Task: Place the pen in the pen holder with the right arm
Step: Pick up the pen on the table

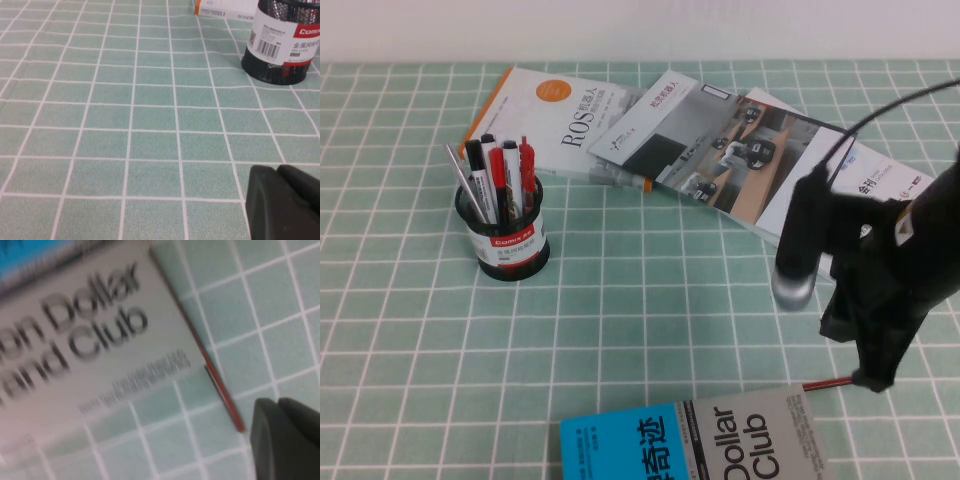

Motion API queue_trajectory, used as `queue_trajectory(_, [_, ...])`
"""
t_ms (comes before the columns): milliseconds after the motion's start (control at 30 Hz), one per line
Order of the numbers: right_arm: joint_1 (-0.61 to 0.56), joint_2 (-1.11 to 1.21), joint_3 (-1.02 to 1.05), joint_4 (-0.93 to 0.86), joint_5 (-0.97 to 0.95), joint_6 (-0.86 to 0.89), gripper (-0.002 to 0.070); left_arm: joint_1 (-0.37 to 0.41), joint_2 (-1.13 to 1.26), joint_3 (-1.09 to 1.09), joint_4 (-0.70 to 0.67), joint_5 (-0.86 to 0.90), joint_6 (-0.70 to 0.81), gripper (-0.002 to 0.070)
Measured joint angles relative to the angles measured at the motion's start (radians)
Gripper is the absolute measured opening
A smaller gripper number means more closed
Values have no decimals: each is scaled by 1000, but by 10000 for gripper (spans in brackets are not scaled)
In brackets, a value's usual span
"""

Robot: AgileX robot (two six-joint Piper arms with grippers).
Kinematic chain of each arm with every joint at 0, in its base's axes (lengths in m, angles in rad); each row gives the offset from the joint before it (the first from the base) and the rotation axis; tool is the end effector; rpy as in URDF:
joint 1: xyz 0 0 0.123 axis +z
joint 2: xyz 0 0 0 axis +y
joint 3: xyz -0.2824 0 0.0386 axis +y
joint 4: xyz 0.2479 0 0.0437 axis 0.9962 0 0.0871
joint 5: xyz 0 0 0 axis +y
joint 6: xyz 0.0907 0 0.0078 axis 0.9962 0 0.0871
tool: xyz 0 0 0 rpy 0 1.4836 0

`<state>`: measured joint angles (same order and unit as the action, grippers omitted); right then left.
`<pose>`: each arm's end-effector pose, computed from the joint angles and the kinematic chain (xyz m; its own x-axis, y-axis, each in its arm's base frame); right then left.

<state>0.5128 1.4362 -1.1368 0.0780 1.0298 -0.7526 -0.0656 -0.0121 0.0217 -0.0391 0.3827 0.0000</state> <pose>0.2405 0.1424 0.2907 -0.2916 -0.9126 -0.2866 -0.9236 0.3466 -0.1641 0.0521 -0.0048 0.1721 -0.3022 -0.0165 -0.9531 0.0685 0.9969 -0.0390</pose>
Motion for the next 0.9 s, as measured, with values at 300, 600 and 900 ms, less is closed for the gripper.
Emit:
queue_trajectory(300, [43, 28, -6, -129, 5, -116, -8, 0, 0, 0, 0, 0, 0, -6])
queue_trajectory(600, [44, 126, -6, -117, -32, -153, 288, 0, 0, 0, 0, 0, 0, -6])
queue_trajectory(900, [23, 251, -6, -130, -52, -181, 268, 0, 0, 0, 0, 0, 0, -6])
